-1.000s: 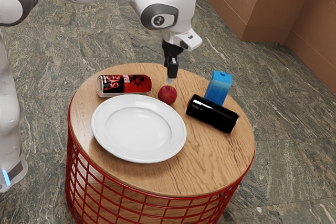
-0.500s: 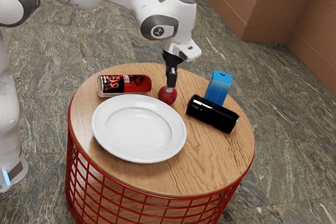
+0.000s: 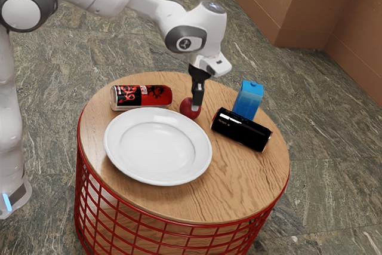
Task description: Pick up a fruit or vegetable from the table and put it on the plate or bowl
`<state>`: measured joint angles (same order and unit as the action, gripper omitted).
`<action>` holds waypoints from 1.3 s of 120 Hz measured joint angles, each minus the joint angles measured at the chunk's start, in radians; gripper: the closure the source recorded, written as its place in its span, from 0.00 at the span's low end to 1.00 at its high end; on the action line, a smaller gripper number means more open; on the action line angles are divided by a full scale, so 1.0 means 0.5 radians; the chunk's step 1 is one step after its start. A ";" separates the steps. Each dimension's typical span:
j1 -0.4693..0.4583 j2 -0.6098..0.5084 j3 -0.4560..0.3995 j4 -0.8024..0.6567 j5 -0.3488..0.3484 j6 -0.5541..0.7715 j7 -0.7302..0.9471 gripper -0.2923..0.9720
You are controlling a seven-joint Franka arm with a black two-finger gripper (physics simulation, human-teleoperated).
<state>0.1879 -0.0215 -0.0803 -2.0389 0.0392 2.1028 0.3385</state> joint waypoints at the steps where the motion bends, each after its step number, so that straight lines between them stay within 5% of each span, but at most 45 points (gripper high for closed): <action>1: 0.000 0.004 0.000 0.000 0.000 0.003 0.001 0.24; 30: 0.010 0.080 0.008 -0.006 -0.012 0.064 0.012 0.28; 62: 0.022 0.105 0.012 -0.011 -0.012 0.102 0.013 0.45; 99: 0.051 -0.036 0.000 -0.035 -0.003 0.079 0.001 0.44; 156: -0.007 -0.333 -0.456 -0.034 -0.017 -0.049 -0.009 0.44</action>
<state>0.1846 -0.1879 -0.3082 -2.0560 0.0309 2.0786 0.3342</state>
